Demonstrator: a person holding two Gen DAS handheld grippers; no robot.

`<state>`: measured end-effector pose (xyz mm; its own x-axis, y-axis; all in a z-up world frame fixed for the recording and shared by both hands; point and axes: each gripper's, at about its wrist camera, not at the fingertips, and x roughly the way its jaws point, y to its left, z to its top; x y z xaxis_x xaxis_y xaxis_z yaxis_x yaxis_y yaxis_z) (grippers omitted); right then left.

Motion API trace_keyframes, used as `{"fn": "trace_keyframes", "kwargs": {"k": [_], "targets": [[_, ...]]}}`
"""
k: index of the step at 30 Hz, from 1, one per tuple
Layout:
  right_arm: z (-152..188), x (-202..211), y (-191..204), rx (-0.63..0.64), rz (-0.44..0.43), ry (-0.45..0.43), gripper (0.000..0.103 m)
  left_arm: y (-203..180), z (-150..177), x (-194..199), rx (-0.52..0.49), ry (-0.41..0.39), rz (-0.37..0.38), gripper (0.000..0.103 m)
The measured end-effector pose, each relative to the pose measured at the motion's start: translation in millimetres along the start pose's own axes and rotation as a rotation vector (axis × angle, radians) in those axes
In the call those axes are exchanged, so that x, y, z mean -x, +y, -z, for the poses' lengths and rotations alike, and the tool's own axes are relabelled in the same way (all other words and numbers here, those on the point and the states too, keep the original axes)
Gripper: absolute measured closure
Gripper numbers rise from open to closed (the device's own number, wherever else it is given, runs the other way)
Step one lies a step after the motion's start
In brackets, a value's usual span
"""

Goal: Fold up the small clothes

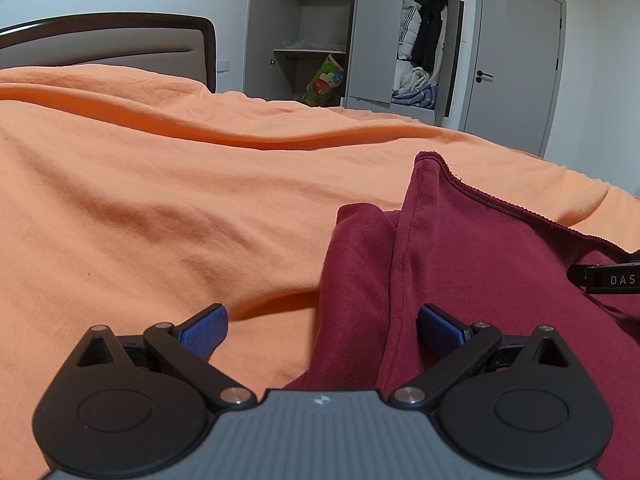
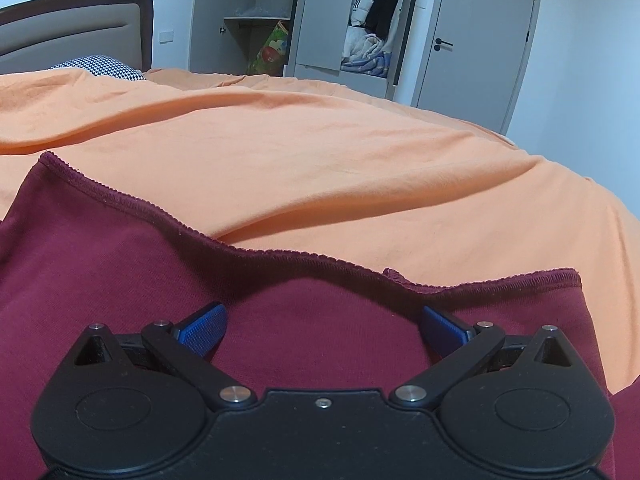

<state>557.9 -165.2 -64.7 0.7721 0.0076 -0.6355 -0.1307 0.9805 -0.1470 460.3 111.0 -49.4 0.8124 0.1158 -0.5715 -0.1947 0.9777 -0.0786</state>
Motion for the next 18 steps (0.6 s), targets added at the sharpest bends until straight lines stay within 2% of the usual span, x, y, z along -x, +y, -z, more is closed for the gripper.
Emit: {"fn": "trace_keyframes", "kwargs": {"k": [10,18], "targets": [[8.5,4.7,4.2,0.022,0.022,-0.031,0.0,-0.2,0.1,-0.1,0.0,-0.001,0.0,0.001],[8.6,8.5,4.1,0.013,0.016,-0.016,0.0,-0.3,0.2,-0.3,0.0,-0.001,0.0,0.001]]}}
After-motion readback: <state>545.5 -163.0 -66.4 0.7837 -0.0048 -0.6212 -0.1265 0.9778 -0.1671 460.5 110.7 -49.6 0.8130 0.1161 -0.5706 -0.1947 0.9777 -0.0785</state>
